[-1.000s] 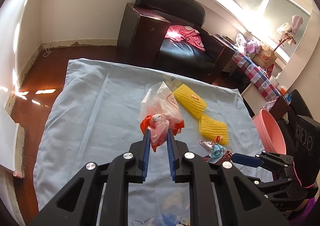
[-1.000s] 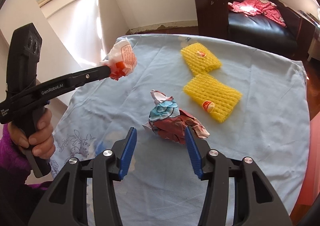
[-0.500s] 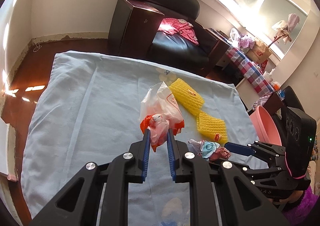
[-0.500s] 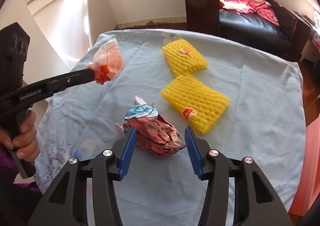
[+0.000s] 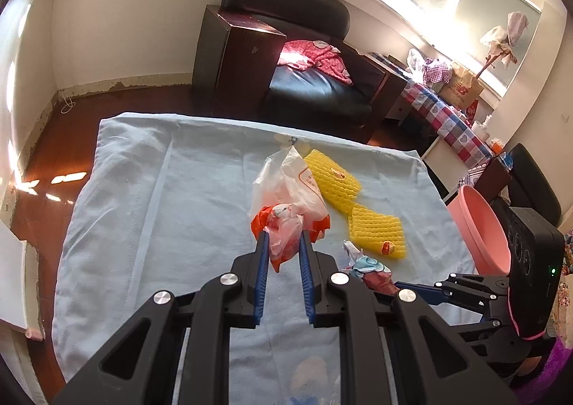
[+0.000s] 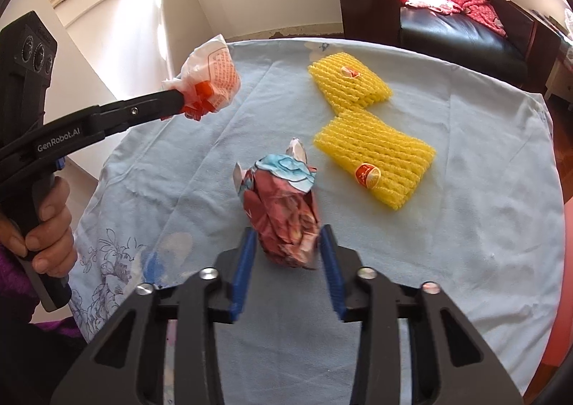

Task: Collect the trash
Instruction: 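Carry the clear bag and red wrapper over the pink basin with both grippers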

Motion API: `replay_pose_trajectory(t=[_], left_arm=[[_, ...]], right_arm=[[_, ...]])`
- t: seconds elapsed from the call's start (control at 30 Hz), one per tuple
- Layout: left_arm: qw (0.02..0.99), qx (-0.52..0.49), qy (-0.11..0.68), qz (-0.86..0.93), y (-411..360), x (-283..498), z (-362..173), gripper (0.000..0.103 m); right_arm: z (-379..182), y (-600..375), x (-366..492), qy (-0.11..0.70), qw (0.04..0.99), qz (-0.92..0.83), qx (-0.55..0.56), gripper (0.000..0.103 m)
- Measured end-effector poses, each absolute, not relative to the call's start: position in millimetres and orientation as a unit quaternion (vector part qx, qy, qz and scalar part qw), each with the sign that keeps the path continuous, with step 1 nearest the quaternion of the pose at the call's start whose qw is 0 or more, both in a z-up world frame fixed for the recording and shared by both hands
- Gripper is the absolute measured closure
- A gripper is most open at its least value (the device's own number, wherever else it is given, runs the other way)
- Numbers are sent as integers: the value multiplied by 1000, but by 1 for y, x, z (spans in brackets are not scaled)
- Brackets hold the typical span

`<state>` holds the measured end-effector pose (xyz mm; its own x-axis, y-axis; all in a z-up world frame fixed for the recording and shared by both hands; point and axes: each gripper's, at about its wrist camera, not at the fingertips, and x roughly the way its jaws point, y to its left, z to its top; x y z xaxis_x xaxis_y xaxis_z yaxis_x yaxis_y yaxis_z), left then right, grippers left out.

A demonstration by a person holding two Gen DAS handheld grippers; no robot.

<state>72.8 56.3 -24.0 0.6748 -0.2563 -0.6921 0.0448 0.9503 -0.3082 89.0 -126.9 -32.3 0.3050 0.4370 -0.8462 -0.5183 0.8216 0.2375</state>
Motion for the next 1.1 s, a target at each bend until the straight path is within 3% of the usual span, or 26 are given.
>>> replay_pose_trajectory(t=[0.5, 1.1], left_arm=[[929, -107, 343, -88, 12, 53, 21, 87], [936, -70, 284, -196, -132, 60, 72, 87]], right_arm=[[26, -182, 52, 407, 873, 268, 2, 74], [85, -331, 21, 291, 952, 74, 60, 74]])
